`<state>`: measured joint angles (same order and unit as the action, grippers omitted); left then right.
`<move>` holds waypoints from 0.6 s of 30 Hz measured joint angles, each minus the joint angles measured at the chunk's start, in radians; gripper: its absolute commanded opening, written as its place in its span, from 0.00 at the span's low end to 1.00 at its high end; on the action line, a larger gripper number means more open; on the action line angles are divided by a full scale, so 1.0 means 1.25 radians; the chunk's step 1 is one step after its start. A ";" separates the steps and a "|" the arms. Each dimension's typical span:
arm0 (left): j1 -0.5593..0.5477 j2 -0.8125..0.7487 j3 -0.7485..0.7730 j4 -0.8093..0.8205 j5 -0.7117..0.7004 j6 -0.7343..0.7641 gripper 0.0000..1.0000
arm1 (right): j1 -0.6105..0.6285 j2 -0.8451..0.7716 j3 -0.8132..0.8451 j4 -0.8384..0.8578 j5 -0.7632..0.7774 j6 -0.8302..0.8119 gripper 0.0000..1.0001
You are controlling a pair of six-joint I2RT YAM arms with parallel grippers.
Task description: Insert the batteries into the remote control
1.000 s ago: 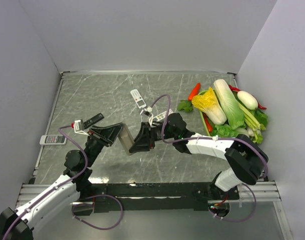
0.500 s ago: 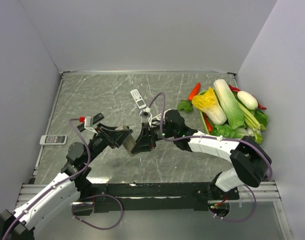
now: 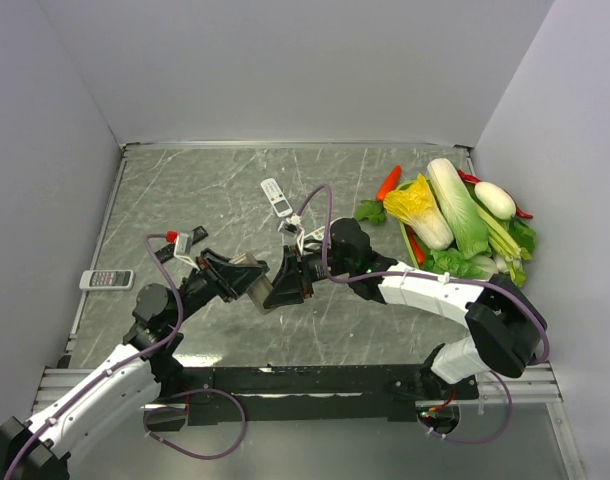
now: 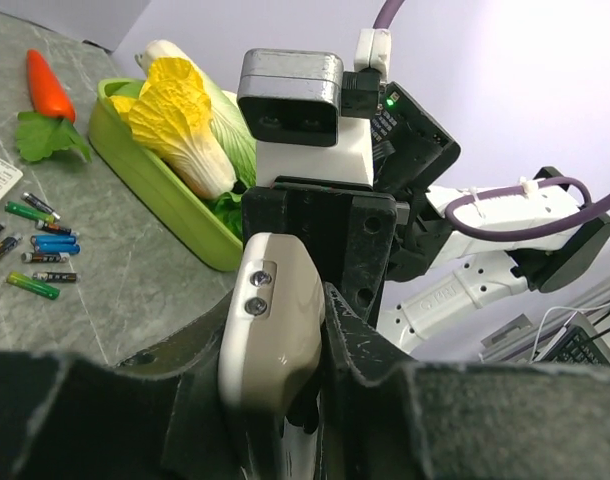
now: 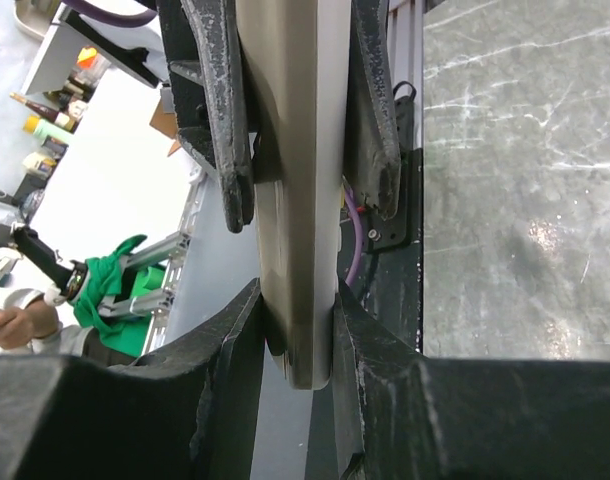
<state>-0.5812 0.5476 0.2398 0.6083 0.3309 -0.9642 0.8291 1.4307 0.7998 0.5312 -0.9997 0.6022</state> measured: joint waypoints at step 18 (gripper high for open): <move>0.022 0.017 -0.008 0.057 -0.027 -0.022 0.27 | -0.003 -0.003 0.001 -0.003 -0.001 0.005 0.00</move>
<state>-0.5533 0.5690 0.2298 0.6792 0.2970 -0.9913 0.8257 1.4273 0.8009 0.5270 -1.0008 0.6079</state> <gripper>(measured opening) 0.366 0.344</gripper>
